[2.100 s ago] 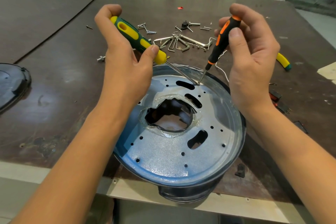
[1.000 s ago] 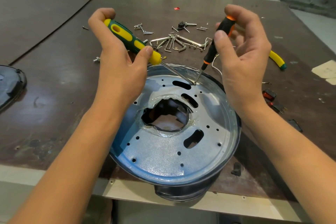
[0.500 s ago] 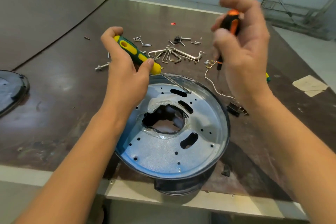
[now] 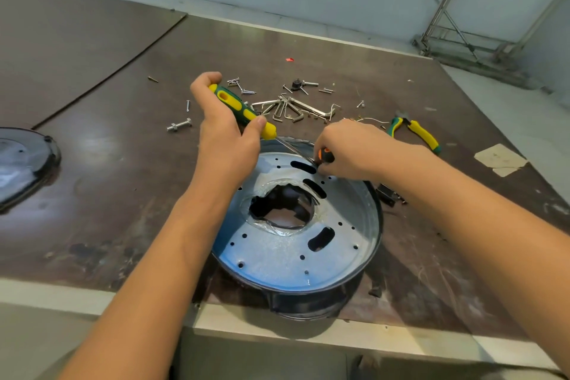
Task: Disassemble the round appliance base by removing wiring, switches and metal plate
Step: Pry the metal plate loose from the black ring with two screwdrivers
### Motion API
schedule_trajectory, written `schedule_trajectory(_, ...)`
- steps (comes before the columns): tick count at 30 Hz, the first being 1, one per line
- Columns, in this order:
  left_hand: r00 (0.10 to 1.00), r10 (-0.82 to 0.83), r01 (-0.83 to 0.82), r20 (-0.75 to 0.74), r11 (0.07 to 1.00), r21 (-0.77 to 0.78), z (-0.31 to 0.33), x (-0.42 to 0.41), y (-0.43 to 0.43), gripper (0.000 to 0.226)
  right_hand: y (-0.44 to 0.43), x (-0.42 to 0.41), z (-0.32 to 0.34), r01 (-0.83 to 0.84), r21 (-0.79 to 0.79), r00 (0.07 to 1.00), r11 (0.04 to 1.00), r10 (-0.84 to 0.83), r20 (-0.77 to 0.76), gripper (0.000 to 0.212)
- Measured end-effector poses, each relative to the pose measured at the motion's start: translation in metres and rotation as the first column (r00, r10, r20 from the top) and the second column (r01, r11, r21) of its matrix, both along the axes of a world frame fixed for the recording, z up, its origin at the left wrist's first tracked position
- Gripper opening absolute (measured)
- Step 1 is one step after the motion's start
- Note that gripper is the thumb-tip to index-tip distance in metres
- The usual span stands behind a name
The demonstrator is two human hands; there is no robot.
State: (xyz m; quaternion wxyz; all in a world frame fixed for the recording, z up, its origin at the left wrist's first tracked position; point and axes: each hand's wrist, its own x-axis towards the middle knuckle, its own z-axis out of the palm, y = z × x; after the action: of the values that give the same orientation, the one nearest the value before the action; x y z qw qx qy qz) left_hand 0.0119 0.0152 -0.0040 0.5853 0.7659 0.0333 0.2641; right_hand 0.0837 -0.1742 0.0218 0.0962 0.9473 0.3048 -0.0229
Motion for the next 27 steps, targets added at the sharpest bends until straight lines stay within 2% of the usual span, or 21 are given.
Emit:
schedule_trajectory(3, 1.000, -0.009, 0.009, 0.017, 1.000, 0.001, -0.001, 0.000, 0.000, 0.066, -0.001, 0.004, -0.004, -0.004, -0.003, 1.000, 1.000, 0.004, 0.015, 0.018)
schedule_trajectory(8, 1.000, -0.010, 0.010, -0.013, 1.000, -0.022, 0.000, 0.001, 0.001, 0.069, -0.005, 0.007, -0.008, -0.071, -0.012, 0.995, 0.997, 0.072, 0.072, 0.006)
schedule_trajectory(15, 1.000, -0.001, 0.000, -0.017, 1.000, -0.012, 0.000, 0.000, 0.002, 0.069, -0.008, 0.002, -0.012, -0.154, -0.007, 0.984, 0.988, 0.154, 0.085, 0.016)
schedule_trajectory(19, 1.000, 0.005, -0.006, -0.027, 1.000, -0.015, -0.001, 0.000, 0.004, 0.068, -0.006, 0.000, -0.013, -0.184, -0.017, 0.979, 0.983, 0.185, 0.081, 0.011)
schedule_trajectory(22, 0.999, 0.002, -0.003, -0.032, 1.000, -0.029, -0.001, 0.002, 0.005, 0.068, -0.006, 0.000, -0.013, -0.181, -0.009, 0.982, 0.983, 0.182, 0.058, 0.015)
schedule_trajectory(24, 1.000, 0.004, -0.005, -0.029, 1.000, -0.030, -0.002, 0.002, 0.006, 0.068, -0.006, 0.001, -0.012, -0.171, 0.028, 0.985, 0.985, 0.170, 0.031, 0.017)
schedule_trajectory(27, 0.999, 0.012, -0.013, -0.035, 0.999, -0.036, -0.003, 0.003, 0.007, 0.067, -0.009, 0.004, -0.008, -0.106, 0.192, 0.993, 0.976, 0.114, -0.026, 0.019)
